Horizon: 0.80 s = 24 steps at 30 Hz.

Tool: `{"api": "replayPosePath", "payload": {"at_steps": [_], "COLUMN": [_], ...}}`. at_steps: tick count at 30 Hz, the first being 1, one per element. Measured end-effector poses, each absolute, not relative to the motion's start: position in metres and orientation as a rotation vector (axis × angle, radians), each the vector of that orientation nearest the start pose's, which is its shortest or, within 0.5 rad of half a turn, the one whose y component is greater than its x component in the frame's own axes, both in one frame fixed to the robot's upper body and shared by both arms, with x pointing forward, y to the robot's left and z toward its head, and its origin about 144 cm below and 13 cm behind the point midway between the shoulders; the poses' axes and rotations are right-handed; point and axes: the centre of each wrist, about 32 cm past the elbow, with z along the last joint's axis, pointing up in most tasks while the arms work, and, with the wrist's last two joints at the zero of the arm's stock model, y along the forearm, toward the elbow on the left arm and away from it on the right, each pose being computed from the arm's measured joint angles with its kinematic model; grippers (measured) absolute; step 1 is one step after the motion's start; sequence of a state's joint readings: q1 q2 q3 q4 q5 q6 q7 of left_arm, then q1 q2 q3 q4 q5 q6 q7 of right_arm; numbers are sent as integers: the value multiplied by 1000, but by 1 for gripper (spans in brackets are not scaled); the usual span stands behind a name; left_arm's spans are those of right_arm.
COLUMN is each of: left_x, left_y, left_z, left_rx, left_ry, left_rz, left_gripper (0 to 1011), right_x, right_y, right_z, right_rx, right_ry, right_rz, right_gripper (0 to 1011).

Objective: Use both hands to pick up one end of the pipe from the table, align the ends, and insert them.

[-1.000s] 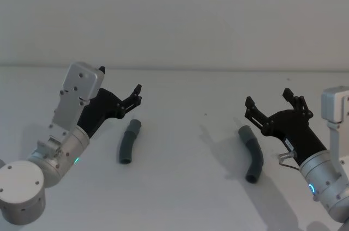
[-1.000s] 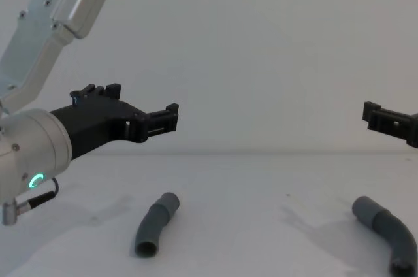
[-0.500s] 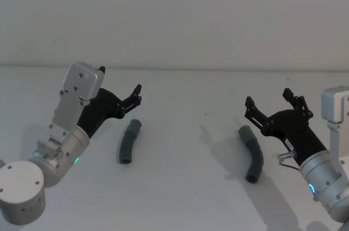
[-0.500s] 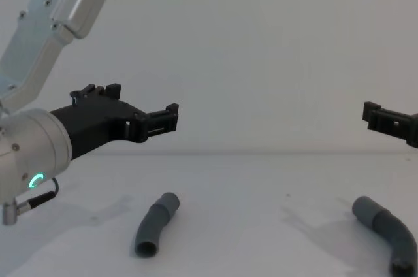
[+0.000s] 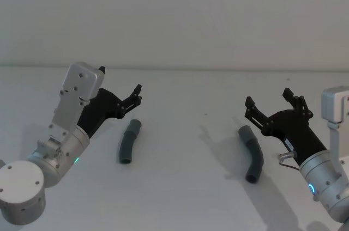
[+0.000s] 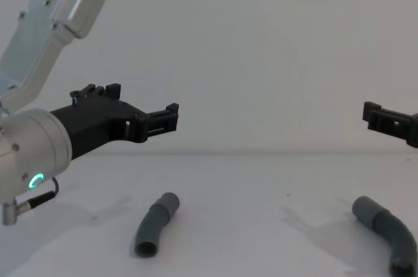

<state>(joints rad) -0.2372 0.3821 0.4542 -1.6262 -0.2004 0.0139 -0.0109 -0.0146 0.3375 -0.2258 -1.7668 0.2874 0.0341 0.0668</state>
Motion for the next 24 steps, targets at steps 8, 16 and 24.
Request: {"api": "replayPosePath", "payload": {"at_steps": [8,16,24], "left_x": [492,488,481], "left_y": [198,199,200], "left_z": [1205,1210,1218], "left_rx": [64,92,145], "left_ry": [-262,-203,-112], "left_rz": [1119,1104,1099], "left_gripper": [1001,1001,1001], "right_x": [443,443,443], "right_y": [-237,-237,-237], "right_z": [1189,1189,1189], "right_rx": [26,26,26], "right_ry": [-75,-75,-75], "right_rz": [-1230,-1229,-1230], "right_gripper": [1003,1003,1003]}}
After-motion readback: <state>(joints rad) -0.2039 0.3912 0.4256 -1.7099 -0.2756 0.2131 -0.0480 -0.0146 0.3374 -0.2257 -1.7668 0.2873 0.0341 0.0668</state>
